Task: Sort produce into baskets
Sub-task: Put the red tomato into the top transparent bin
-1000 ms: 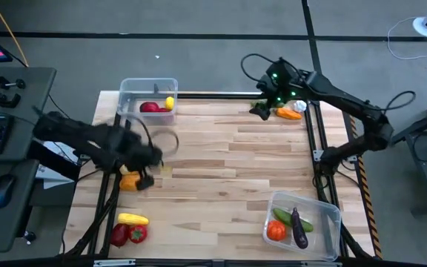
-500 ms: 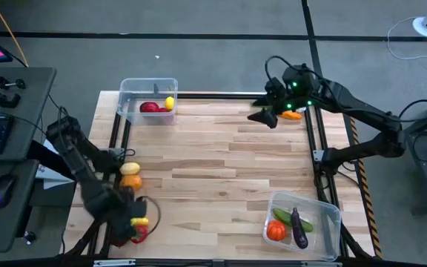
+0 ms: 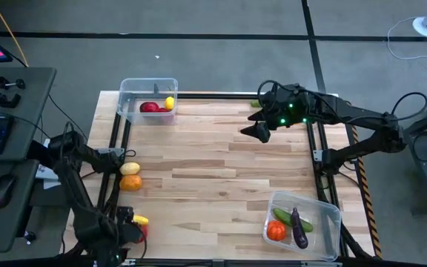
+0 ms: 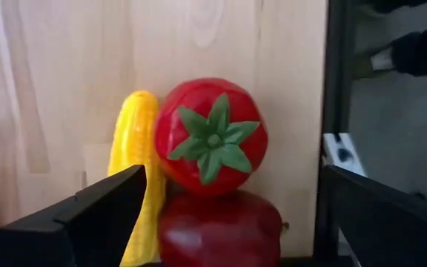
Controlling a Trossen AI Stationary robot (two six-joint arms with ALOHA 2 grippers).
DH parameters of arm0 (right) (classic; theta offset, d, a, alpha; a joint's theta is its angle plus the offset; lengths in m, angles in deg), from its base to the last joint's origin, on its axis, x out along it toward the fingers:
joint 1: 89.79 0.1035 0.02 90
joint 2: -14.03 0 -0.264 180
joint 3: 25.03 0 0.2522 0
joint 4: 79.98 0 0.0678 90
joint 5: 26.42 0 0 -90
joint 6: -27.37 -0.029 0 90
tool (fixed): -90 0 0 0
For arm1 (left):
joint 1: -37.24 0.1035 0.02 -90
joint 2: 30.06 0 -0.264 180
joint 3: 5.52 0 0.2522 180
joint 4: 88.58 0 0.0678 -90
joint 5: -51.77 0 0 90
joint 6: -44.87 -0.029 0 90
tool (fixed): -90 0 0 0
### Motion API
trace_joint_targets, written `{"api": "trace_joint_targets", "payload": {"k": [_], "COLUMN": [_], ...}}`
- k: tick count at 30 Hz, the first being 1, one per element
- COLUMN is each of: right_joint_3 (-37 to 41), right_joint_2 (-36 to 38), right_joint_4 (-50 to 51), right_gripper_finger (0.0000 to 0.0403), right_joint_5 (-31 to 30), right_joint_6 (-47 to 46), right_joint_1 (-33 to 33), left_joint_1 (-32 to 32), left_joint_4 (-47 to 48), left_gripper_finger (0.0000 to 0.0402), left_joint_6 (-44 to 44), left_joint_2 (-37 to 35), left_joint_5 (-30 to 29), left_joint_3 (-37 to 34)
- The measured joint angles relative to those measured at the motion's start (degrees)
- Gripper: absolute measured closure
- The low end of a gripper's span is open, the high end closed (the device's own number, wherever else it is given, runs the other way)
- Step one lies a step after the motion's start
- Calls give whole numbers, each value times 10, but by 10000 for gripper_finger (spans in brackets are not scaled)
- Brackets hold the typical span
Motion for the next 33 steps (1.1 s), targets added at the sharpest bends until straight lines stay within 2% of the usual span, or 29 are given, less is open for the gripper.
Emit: {"api": "trace_joint_targets", "payload": {"k": [4, 13, 23, 27, 32, 33], "right_joint_3": [0, 0, 0, 0, 1, 1], "right_joint_2": [0, 0, 0, 0, 0, 0], "right_joint_4": [0, 2, 3, 4, 17, 21], "right_gripper_finger": [20, 20, 20, 20, 20, 20], "right_joint_5": [-23, -41, -41, -41, -41, -41], "right_joint_6": [-24, -11, 18, 32, 43, 47], "right_joint_1": [18, 41, 43, 43, 43, 43], "left_joint_1": [-3, 3, 16, 25, 39, 43], "left_joint_4": [1, 2, 1, -7, -5, -2], "left_gripper_finger": [5, 5, 12, 47, 129, 134], "left_joint_6": [0, 25, 27, 27, 26, 26], "left_joint_2": [34, 99, 109, 114, 112, 110], "left_joint_5": [-4, -14, -11, -6, 6, 15], "left_joint_3": [0, 1, 2, -2, 0, 2]}}
